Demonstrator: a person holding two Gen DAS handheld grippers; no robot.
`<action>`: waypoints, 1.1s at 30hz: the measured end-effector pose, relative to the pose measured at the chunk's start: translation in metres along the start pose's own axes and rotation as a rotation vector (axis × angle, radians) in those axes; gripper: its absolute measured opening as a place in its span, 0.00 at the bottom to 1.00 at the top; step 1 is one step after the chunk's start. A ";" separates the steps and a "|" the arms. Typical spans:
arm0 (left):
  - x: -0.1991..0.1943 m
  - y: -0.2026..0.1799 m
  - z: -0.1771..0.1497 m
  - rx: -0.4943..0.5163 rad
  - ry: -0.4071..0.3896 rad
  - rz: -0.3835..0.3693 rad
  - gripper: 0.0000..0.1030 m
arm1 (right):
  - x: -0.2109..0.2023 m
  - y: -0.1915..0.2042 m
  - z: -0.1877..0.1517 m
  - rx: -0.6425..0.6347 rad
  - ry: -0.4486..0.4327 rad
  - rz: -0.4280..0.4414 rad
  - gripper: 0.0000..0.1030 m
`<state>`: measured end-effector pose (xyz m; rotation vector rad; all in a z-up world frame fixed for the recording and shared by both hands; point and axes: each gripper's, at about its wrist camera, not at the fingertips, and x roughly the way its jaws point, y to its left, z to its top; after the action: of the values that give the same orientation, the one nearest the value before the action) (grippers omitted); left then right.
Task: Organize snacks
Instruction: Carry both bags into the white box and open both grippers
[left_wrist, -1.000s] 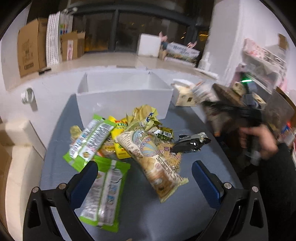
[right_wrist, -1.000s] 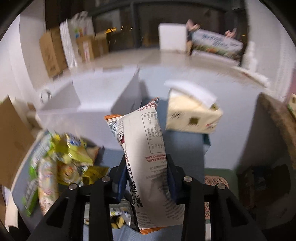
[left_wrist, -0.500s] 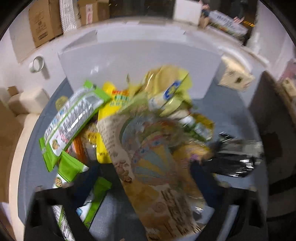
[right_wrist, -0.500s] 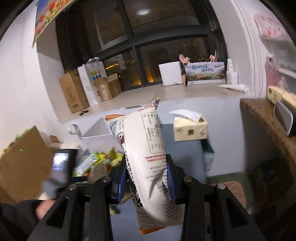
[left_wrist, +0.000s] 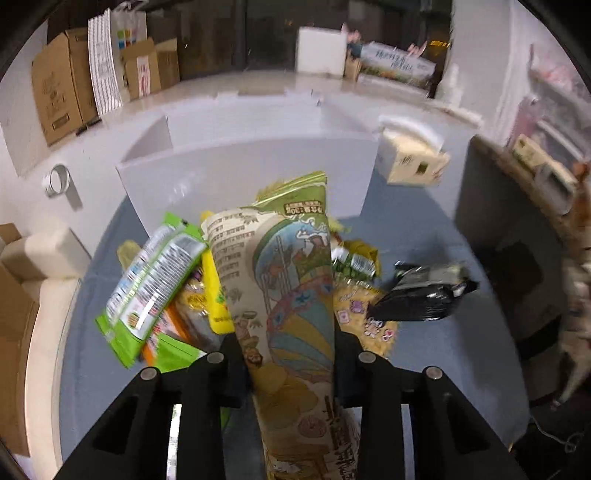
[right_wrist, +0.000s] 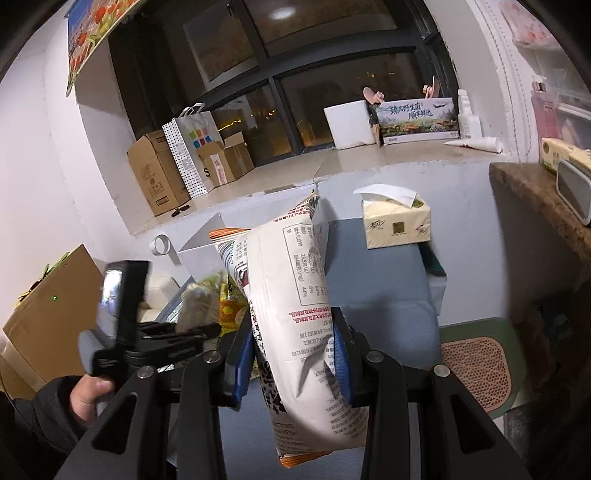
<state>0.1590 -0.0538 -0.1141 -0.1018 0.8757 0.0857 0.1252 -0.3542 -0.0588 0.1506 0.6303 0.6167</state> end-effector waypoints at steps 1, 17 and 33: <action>-0.007 0.006 0.000 0.002 -0.023 -0.021 0.35 | 0.002 0.002 0.001 -0.007 0.000 -0.002 0.39; -0.073 0.065 0.097 0.035 -0.253 -0.165 0.35 | 0.075 0.037 0.077 0.052 -0.008 0.147 0.39; 0.033 0.109 0.257 0.074 -0.217 -0.040 0.35 | 0.250 0.029 0.204 0.171 0.091 0.067 0.39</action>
<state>0.3628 0.0877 0.0185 -0.0401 0.6594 0.0262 0.3911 -0.1743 -0.0123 0.3052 0.7690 0.6363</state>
